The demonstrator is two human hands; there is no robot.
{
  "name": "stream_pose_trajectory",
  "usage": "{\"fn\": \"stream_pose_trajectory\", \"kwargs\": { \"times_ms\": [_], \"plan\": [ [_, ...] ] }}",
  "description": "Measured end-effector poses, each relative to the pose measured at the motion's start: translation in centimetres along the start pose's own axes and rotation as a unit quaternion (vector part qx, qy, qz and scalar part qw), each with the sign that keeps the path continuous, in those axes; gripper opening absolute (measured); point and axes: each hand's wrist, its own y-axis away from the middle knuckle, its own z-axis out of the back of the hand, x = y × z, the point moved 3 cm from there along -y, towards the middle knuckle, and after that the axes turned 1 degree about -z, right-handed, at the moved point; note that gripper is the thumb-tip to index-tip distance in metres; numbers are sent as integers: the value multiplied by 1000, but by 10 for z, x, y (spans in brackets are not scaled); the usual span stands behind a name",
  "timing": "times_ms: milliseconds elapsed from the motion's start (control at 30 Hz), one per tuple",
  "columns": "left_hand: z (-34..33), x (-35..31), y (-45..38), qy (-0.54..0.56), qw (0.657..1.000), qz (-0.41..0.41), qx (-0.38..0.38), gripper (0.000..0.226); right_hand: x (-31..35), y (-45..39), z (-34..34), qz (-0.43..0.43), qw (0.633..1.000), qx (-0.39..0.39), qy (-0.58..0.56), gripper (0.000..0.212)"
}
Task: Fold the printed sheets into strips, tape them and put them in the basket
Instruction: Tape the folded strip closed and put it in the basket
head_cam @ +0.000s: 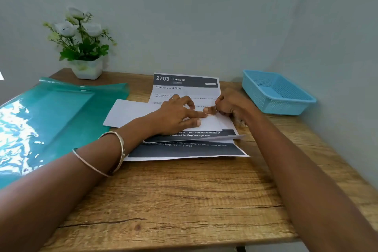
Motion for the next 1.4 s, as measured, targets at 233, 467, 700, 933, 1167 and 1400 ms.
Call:
{"fn": "stream_pose_trajectory", "kwargs": {
  "times_ms": [233, 467, 700, 933, 1167, 1400],
  "plan": [
    [1, 0, -1, -8, 1000, -5, 11, 46, -3, -7, -5, -59, 991, -11, -121, 32],
    [0, 0, 0, -5, 1000, -8, 10, 53, -12, -15, -7, -19, 991, -74, -109, 28],
    [10, 4, 3, 121, 989, 8, -87, 31, -12, -15, 4, 130, 981, 41, 140, 42],
    [25, 20, 12, 339, 906, 131, -218, 15, 5, -5, -1, 174, 964, 74, 189, 55],
    [51, 48, 23, 196, 943, 164, -215, 20, 2, -10, 1, 163, 957, 146, 190, 64],
    [44, 57, 20, -48, 984, 172, 1, 54, 2, -18, 1, 167, 958, 136, 192, 56]
  ]
}}
